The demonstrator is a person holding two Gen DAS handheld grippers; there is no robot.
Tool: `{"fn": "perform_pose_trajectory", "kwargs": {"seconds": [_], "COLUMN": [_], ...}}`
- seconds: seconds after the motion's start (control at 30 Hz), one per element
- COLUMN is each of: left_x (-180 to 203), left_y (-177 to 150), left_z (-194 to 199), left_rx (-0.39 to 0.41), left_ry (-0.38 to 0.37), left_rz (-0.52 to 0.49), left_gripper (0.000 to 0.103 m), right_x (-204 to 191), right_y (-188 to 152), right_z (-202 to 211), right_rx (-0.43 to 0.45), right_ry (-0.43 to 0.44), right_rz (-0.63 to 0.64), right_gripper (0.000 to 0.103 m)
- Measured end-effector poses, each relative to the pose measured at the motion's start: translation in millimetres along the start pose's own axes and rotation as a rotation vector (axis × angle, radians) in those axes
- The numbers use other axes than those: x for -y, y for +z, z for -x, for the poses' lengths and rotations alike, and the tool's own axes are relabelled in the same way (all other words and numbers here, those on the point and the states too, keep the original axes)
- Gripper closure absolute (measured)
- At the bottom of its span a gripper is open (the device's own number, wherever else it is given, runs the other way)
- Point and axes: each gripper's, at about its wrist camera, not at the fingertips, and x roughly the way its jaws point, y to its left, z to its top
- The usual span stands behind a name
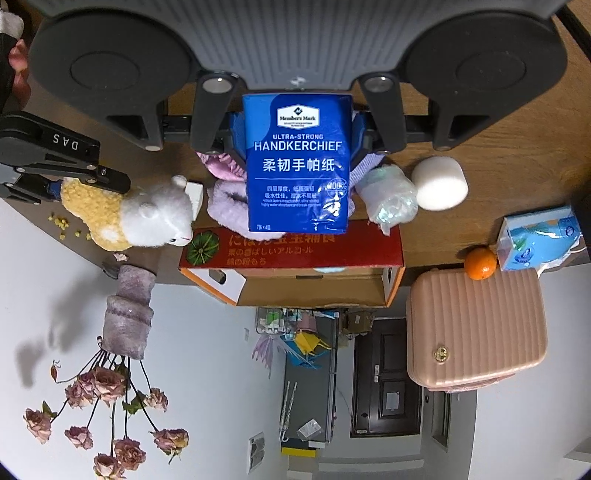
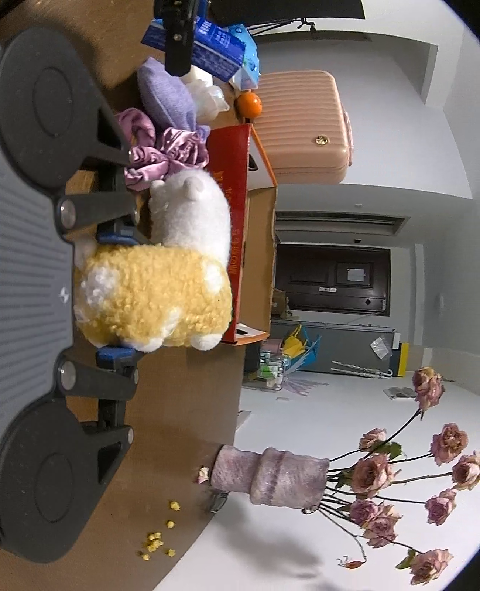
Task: Organize soft objects
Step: 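Lift and carry the packet and plush dog toward the cardboard box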
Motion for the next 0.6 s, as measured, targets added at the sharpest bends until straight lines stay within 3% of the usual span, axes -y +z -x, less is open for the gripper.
{"fn": "perform_pose_trajectory", "kwargs": {"seconds": [0.6], "left_x": [-6.3], "left_y": [38.8], "left_z": [-2.2], "left_rx": [0.085], "left_ry": [0.012], "left_rz": [0.008], "left_gripper": [0.051], "right_x": [-19.0], "right_y": [38.3], "right_z": [-14.8], "right_rx": [0.083], "right_ry": [0.027], "right_rz": [0.022], "right_gripper": [0.056]}}
